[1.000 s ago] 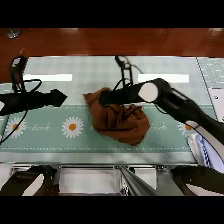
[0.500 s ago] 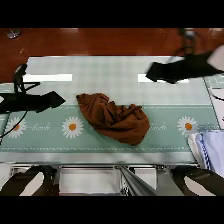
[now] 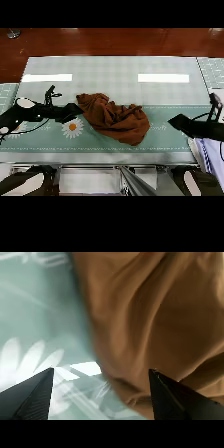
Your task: Fold the shirts.
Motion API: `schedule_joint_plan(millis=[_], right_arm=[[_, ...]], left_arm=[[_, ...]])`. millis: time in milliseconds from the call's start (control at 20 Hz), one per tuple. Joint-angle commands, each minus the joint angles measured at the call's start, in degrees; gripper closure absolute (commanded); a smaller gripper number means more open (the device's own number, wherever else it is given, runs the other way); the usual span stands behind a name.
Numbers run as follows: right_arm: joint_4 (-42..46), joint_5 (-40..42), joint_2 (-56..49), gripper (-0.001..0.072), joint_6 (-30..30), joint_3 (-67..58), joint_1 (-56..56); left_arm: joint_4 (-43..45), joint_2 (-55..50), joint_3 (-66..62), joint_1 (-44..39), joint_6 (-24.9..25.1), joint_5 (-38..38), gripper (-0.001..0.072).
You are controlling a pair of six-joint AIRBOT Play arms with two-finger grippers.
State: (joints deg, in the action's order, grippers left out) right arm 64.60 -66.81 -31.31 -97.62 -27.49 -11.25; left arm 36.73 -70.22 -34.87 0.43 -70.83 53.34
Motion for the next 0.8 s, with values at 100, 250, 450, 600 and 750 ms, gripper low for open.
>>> schedule_joint_plan(millis=[100, 250, 450, 600, 750], right_arm=[[-7.3, -0.1, 2.5, 0.0095, 2.2, 9.4, -1.0], [-9.4, 1.5, 2.5, 0.0096, 2.1, 11.8, 1.5], [-14.1, 10.1, -4.6, 0.0095, 0.3, 13.3, 14.3], [-19.9, 19.9, -14.6, 0.0096, 1.1, 12.7, 22.2], [-22.5, 22.6, -23.3, 0.01, 4.1, 9.1, 26.3]], left_arm=[[-6.4, -6.4, -2.2, -6.7, 3.3, -5.6, 0.0013], [-6.4, -7.0, -4.2, -6.6, 4.3, -5.6, 0.0674], [-6.3, -7.0, -6.9, -5.4, 5.3, -3.8, 0.069], [-6.3, -6.9, -7.1, -5.3, 5.3, -2.7, 0.069], [-6.3, -6.9, -7.1, -5.3, 5.3, -2.3, 0.069]])
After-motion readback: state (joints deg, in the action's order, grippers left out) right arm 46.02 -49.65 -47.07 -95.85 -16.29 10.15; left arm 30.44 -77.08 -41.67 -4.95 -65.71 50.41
